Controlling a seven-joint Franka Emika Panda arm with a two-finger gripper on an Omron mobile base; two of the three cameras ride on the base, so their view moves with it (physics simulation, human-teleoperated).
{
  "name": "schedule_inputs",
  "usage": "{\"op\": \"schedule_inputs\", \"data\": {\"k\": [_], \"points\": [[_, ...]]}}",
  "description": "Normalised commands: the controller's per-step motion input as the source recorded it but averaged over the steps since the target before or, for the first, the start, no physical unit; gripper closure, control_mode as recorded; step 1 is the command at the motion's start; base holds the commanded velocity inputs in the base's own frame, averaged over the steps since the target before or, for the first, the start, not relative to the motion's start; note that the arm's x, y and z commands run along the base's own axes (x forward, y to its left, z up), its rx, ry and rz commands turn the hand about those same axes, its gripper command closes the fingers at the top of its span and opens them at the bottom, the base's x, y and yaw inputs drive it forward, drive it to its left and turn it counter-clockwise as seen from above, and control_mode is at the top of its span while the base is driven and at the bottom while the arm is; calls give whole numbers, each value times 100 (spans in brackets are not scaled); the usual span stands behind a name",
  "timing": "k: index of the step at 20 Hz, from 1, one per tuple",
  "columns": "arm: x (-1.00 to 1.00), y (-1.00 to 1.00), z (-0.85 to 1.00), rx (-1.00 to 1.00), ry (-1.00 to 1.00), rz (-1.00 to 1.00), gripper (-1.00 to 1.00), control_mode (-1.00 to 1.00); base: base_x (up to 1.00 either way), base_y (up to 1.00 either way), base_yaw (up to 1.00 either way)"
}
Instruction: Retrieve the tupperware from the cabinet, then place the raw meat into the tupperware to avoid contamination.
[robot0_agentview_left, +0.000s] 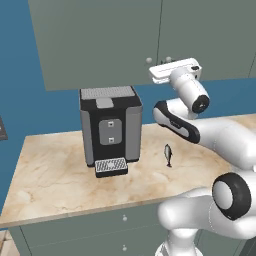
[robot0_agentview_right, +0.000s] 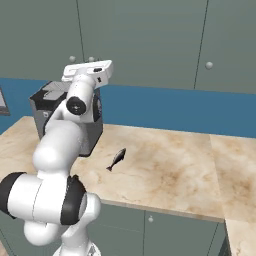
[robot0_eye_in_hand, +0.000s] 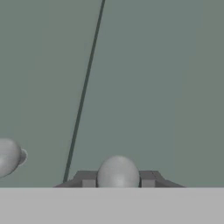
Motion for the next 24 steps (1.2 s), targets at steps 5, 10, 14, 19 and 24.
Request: {"op": "schedule_inputs", "data": {"k": [5, 10, 14, 19, 24], "points": [[6, 24, 1, 0, 4, -3, 100, -100, 0, 0, 0], [15, 5, 0, 0, 5, 0, 100, -100, 0, 0, 0], [16, 0, 0, 0, 6, 0, 100, -100, 0, 0, 0], [3, 0, 2, 0, 5, 0, 100, -100, 0, 0, 0], [-1, 0, 0, 0, 1, 0, 100, -100, 0, 0, 0]]}}
